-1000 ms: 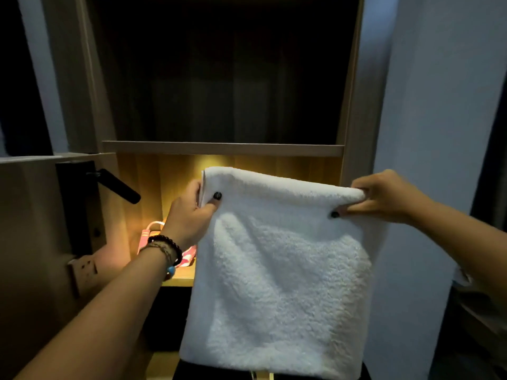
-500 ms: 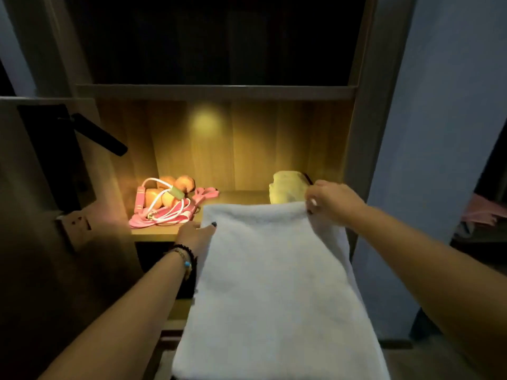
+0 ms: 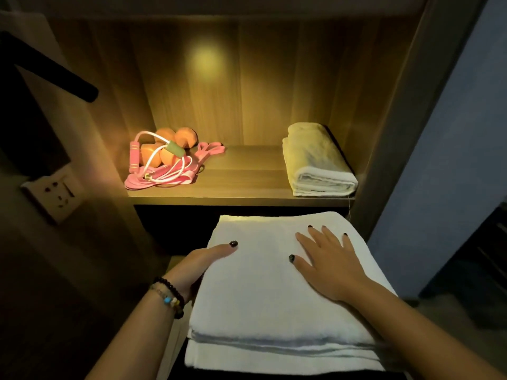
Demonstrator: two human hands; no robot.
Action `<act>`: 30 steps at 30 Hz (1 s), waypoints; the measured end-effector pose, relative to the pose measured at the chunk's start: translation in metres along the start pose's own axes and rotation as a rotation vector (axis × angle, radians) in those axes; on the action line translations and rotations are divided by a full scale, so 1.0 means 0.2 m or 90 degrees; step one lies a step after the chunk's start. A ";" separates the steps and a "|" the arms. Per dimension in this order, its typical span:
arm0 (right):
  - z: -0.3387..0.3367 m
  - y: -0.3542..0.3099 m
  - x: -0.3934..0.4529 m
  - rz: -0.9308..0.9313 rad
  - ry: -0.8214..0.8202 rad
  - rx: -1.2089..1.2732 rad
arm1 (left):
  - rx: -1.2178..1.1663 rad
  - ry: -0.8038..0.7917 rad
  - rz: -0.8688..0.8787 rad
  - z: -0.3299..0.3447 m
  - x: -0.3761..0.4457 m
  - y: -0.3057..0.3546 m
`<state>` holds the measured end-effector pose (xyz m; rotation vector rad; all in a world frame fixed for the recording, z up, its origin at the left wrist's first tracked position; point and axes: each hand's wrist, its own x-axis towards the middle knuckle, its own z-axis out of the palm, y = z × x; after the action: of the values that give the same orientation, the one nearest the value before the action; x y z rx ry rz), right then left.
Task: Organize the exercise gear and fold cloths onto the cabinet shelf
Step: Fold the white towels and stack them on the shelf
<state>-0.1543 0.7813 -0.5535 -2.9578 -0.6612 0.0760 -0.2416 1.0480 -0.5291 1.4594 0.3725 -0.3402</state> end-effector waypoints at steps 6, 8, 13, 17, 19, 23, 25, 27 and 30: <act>-0.02 -0.05 -0.02 0.009 -0.010 -0.015 | -0.067 -0.059 0.044 0.00 -0.14 -0.04; -0.03 -0.12 -0.05 -0.017 -0.030 -0.015 | -0.096 -0.073 0.029 0.02 -0.15 -0.08; -0.05 -0.35 -0.10 -0.083 -0.103 -0.022 | -0.045 0.061 0.025 -0.04 -0.10 -0.10; -0.18 -0.39 -0.02 -0.090 -0.176 0.078 | -0.070 0.095 -0.023 -0.16 -0.09 -0.04; -0.22 -0.41 0.05 -0.106 -0.151 0.101 | -0.043 0.061 -0.004 -0.24 -0.10 -0.06; -0.12 -0.48 0.12 -0.126 -0.111 0.089 | 0.011 0.086 -0.036 -0.20 -0.15 -0.11; -0.02 -0.49 0.10 -0.130 -0.085 0.055 | -0.078 0.077 -0.086 -0.14 -0.14 -0.15; 0.05 -0.49 0.08 -0.137 -0.049 0.035 | -0.154 0.047 -0.082 -0.15 -0.13 -0.26; 0.04 -0.48 0.09 -0.150 -0.047 0.039 | -0.221 0.021 -0.057 -0.18 -0.08 -0.29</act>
<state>-0.1796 0.8753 -0.5513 -2.8083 -0.9922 0.1828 -0.2829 1.0787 -0.5758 1.1116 0.4987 -0.3070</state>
